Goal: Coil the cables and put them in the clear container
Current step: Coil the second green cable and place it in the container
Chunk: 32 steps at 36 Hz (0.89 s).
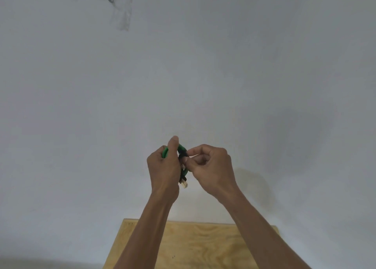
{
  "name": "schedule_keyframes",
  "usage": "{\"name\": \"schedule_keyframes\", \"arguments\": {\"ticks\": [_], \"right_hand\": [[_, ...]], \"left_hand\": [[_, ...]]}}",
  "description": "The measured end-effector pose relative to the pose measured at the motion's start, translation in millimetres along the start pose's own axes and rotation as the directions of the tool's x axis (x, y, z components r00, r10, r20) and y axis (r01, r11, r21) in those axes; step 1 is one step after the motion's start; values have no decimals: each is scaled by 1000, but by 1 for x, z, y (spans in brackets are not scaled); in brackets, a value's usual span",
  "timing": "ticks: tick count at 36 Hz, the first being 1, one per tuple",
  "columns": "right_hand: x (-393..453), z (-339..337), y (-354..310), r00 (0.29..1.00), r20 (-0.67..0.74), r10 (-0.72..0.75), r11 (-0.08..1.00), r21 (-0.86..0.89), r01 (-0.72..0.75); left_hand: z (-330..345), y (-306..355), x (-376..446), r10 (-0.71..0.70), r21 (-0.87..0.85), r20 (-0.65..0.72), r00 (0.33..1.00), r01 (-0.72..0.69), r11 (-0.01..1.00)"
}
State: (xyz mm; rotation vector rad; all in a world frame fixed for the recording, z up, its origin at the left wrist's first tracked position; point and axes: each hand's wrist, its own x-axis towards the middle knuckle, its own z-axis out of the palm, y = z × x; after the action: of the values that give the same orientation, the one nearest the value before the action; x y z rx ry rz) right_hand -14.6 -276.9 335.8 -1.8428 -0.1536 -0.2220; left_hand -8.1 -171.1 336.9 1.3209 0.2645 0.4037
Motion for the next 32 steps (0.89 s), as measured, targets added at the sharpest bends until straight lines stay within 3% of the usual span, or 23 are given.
{"name": "schedule_keyframes", "arguments": {"ticks": [9,13,20,23,27,32], "right_hand": [[1,-8,-3,986,159,-53,997,57,44],[0,-14,-7,966,255,-47,980,201,-5],[1,-20,-6,953,302,-17,951,298,-78],[-1,-19,-4,965,257,-43,964,263,-27],[-2,-11,-3,981,139,-135,990,58,128],[1,-8,5,991,-49,-126,990,-64,123]], "left_hand": [[-7,7,2,64,5,111,992,-65,998],[-10,6,5,43,5,132,990,-44,999],[-8,10,2,-151,-83,123,981,162,983],[-8,8,3,-189,-126,108,976,202,971],[-5,10,1,-194,-169,116,974,212,962],[-10,12,3,-167,-112,83,982,176,978]]}}
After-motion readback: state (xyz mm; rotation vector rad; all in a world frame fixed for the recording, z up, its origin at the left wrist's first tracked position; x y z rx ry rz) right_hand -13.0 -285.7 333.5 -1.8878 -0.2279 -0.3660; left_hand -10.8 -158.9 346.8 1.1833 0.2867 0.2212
